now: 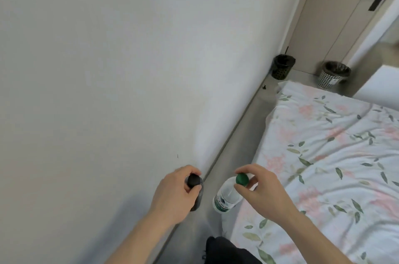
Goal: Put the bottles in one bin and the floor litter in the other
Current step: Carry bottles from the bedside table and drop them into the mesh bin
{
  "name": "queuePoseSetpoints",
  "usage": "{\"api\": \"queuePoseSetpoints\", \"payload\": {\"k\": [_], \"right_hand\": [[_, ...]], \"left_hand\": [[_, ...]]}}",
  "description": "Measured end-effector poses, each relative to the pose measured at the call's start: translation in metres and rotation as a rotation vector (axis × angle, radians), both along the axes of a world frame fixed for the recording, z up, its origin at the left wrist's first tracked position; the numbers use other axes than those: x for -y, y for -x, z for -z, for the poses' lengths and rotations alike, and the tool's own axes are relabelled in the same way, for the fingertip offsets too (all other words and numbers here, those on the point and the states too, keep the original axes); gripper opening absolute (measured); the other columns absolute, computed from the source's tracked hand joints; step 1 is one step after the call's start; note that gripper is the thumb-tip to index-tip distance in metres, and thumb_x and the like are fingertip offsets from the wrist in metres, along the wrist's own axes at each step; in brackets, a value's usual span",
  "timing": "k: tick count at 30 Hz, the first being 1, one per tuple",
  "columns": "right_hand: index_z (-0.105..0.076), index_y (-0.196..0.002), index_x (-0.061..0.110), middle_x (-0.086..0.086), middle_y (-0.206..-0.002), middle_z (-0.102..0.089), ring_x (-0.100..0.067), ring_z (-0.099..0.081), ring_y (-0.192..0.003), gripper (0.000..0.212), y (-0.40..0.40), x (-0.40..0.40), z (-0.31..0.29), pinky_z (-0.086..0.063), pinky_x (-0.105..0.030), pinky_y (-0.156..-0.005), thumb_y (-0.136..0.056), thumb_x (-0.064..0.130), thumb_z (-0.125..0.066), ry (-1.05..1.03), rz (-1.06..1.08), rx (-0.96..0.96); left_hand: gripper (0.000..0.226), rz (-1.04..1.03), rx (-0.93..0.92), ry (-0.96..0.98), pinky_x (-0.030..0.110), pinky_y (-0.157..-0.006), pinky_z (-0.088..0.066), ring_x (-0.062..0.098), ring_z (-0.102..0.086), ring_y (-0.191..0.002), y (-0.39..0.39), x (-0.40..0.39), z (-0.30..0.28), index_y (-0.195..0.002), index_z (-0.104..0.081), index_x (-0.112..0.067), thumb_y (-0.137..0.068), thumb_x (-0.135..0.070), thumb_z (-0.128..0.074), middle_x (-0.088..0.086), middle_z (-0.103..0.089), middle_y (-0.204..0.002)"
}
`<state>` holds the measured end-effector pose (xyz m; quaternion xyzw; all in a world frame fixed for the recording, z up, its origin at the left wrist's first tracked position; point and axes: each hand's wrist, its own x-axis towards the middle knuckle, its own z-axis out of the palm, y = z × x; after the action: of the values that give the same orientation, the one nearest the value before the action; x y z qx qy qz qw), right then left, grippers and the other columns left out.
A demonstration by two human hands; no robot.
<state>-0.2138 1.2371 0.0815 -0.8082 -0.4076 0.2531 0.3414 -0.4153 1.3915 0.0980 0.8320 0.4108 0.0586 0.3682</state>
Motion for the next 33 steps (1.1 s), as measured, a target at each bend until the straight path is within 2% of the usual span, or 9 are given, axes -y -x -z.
{"api": "queuePoseSetpoints", "payload": {"k": [3,9,13,15,22,25,29,33], "right_hand": [[-0.067,-0.103,0.043,0.022,-0.104,-0.065,-0.001,-0.065,-0.082,0.025,-0.027,-0.011,-0.002,-0.053,-0.019,-0.073,-0.084,0.03,-0.076,-0.014,0.092,-0.01],[-0.066,-0.104,0.041,0.022,-0.103,-0.065,-0.001,-0.065,-0.081,0.026,-0.1,-0.044,0.011,-0.048,-0.016,-0.071,-0.084,0.027,-0.076,-0.025,0.221,-0.023],[-0.067,-0.106,0.04,0.023,-0.105,-0.064,0.003,-0.063,-0.08,0.027,-0.156,-0.076,0.012,-0.046,-0.011,-0.067,-0.083,0.031,-0.077,0.02,0.254,-0.004],[-0.066,-0.105,0.042,0.024,-0.105,-0.063,0.002,-0.064,-0.08,0.027,-0.182,-0.084,0.006,-0.048,-0.013,-0.069,-0.082,0.033,-0.076,0.03,0.267,-0.001],[-0.067,-0.105,0.039,0.024,-0.102,-0.064,0.003,-0.064,-0.078,0.025,-0.283,-0.115,-0.016,-0.05,-0.017,-0.072,-0.082,0.03,-0.075,0.03,0.327,0.047],[-0.068,-0.105,0.038,0.024,-0.101,-0.064,0.002,-0.064,-0.077,0.025,-0.324,-0.13,-0.016,-0.053,-0.023,-0.076,-0.082,0.031,-0.074,0.039,0.359,0.069],[-0.067,-0.104,0.041,0.023,-0.102,-0.064,0.003,-0.062,-0.08,0.024,-0.383,-0.157,-0.012,-0.052,-0.023,-0.074,-0.083,0.033,-0.073,0.042,0.396,0.089],[-0.067,-0.105,0.04,0.024,-0.103,-0.065,0.004,-0.063,-0.078,0.024,-0.451,-0.197,-0.01,-0.054,-0.023,-0.072,-0.083,0.034,-0.074,0.036,0.444,0.096]], "left_hand": [[0.025,0.074,0.013,0.008,0.03,-0.077,-0.056,0.003,-0.065,-0.074,-0.042,-0.03,-0.001,-0.104,-0.06,-0.046,-0.089,-0.028,-0.069,-0.017,-0.068,-0.074],[0.026,0.188,0.062,-0.007,0.03,-0.08,-0.055,0.004,-0.064,-0.074,-0.143,-0.079,0.002,-0.104,-0.061,-0.044,-0.088,-0.024,-0.067,-0.022,-0.065,-0.096],[0.026,0.212,0.056,-0.011,0.029,-0.077,-0.055,0.004,-0.062,-0.07,-0.213,-0.117,-0.005,-0.103,-0.062,-0.044,-0.089,-0.022,-0.067,-0.02,-0.064,-0.083],[0.026,0.216,0.072,-0.014,0.03,-0.076,-0.056,0.003,-0.063,-0.072,-0.245,-0.131,-0.011,-0.103,-0.062,-0.044,-0.088,-0.022,-0.067,-0.02,-0.064,-0.083],[0.027,0.234,0.127,0.008,0.036,-0.081,-0.057,0.006,-0.065,-0.083,-0.365,-0.179,-0.012,-0.101,-0.061,-0.045,-0.086,-0.023,-0.064,-0.025,-0.065,-0.102],[0.027,0.272,0.124,-0.004,0.035,-0.082,-0.057,0.007,-0.065,-0.083,-0.419,-0.199,-0.011,-0.103,-0.062,-0.044,-0.085,-0.023,-0.062,-0.026,-0.064,-0.106],[0.027,0.331,0.121,-0.033,0.031,-0.079,-0.055,0.01,-0.06,-0.082,-0.504,-0.228,-0.011,-0.104,-0.065,-0.041,-0.085,-0.022,-0.06,-0.023,-0.065,-0.112],[0.032,0.41,0.032,-0.071,0.032,-0.089,-0.053,0.016,-0.061,-0.104,-0.601,-0.267,-0.001,-0.114,-0.065,-0.034,-0.086,-0.018,-0.059,-0.013,-0.064,-0.123]]}}
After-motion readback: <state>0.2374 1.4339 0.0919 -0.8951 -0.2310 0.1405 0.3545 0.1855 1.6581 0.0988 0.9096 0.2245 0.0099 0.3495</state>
